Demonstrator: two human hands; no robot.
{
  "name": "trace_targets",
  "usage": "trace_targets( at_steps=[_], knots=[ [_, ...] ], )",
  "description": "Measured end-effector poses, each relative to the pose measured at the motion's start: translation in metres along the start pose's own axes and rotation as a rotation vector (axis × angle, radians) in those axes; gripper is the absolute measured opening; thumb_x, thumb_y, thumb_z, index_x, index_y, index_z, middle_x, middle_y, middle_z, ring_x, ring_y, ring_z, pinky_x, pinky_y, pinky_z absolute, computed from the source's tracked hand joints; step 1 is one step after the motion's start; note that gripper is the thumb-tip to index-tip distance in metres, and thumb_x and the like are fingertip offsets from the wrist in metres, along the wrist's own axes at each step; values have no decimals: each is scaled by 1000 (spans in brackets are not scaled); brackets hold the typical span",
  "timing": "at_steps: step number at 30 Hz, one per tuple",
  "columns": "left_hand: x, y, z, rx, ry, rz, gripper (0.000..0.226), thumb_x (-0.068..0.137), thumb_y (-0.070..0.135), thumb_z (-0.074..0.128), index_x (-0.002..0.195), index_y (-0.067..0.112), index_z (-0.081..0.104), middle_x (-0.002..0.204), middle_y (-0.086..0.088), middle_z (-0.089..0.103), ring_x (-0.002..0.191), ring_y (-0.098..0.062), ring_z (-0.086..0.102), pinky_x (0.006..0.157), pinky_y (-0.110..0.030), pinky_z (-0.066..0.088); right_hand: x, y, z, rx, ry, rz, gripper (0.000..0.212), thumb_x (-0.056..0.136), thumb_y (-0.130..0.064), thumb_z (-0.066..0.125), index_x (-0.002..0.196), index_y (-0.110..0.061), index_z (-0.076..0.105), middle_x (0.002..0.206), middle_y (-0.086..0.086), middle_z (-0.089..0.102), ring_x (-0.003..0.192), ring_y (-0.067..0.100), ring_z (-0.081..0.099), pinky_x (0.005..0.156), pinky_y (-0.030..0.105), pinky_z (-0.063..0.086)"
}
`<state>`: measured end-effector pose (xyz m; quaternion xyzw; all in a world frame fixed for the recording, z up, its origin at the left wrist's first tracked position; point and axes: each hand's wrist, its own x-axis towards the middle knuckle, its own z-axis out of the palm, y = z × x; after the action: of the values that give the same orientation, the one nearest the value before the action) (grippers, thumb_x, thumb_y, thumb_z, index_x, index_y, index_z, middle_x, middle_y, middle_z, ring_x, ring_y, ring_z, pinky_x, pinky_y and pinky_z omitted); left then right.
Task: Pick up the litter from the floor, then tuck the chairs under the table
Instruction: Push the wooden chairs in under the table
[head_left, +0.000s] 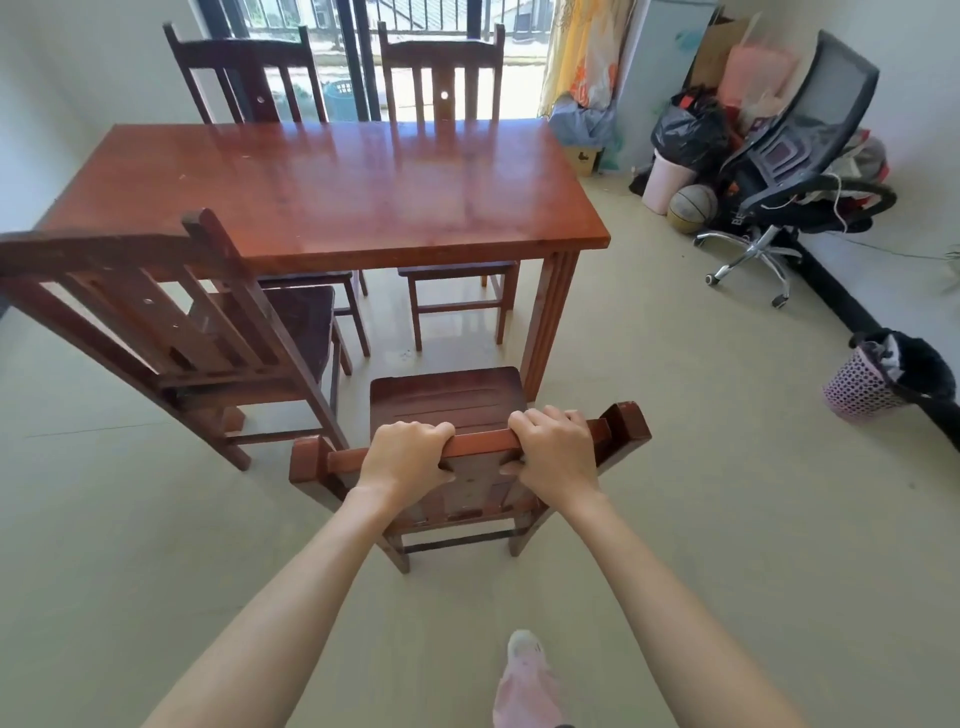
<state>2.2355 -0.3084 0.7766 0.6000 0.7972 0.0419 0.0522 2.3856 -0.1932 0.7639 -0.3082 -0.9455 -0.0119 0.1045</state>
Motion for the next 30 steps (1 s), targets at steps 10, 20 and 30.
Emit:
trace_targets(
  at_steps=[10,20,30],
  knots=[
    [67,-14,-13,4,-28,-83,26,82,39,62,97,18,60,89,1,71,76,-19,65,67,-24,47,79,49,17,53,110,-258,53,37,-53,85,63,-20,52,51,-8,58,46,13,57,45,19,39],
    [131,-40,-22,76,2,-26,30,61,34,79,71,16,57,57,2,66,47,-19,58,46,-19,30,141,68,36,65,114,-256,50,41,-51,85,64,-20,53,55,-7,60,50,15,58,45,24,43],
    [193,-88,-28,43,-2,31,25,80,38,60,91,16,56,86,-1,70,76,-22,63,62,-25,35,209,69,48,61,160,-244,47,48,-50,85,64,-19,53,54,-7,59,46,13,56,44,18,36]
  ],
)
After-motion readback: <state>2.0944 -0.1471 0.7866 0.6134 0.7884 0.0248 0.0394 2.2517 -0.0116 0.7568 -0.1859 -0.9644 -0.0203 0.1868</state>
